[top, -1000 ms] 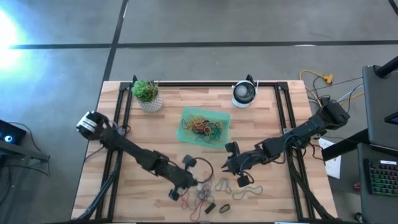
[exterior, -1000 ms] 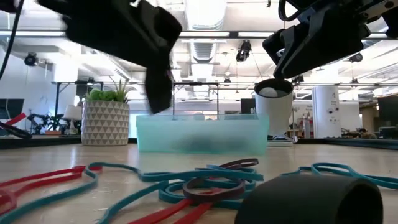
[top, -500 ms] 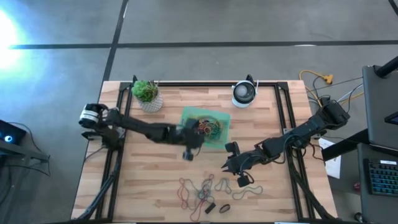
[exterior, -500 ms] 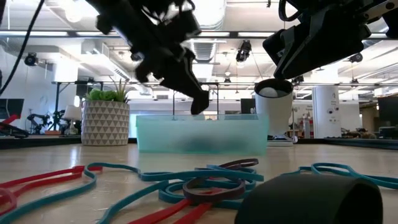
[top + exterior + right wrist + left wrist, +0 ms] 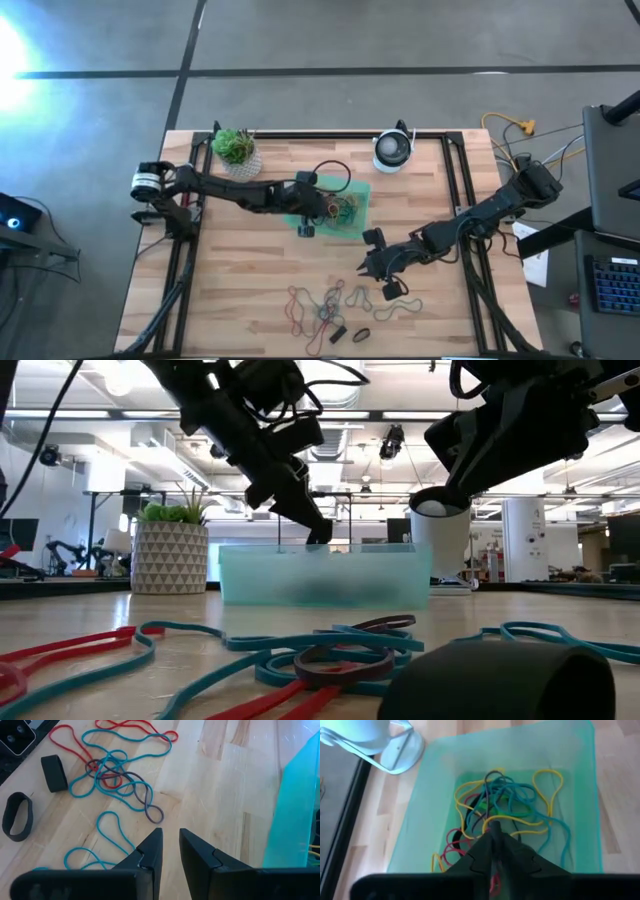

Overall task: Pick and place rubber bands into bin
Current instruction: Put the black rubber band into the green bin

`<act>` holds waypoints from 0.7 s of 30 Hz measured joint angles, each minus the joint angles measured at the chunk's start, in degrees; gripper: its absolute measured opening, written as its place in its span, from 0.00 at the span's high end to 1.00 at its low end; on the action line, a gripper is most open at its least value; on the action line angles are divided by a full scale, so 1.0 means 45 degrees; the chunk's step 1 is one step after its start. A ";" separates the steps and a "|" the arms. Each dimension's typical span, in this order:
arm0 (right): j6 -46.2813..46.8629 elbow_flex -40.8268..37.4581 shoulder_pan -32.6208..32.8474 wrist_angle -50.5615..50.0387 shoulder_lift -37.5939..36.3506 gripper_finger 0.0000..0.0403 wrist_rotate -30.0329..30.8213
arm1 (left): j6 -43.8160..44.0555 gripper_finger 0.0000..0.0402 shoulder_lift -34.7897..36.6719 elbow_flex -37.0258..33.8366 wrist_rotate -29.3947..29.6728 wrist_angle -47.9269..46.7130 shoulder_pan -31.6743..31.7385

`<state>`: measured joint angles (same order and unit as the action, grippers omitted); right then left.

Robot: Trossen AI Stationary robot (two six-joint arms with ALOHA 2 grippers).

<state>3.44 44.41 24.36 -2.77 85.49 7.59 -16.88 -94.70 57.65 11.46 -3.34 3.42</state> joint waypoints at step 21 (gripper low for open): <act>0.2196 -0.1261 0.1259 0.2350 0.0000 0.85 -0.2452 | 0.0778 0.66 0.0223 0.0034 0.0000 -0.0806 -0.0577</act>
<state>13.32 38.73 30.02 7.81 85.49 -3.44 -13.38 -93.69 57.80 11.46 -6.96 0.82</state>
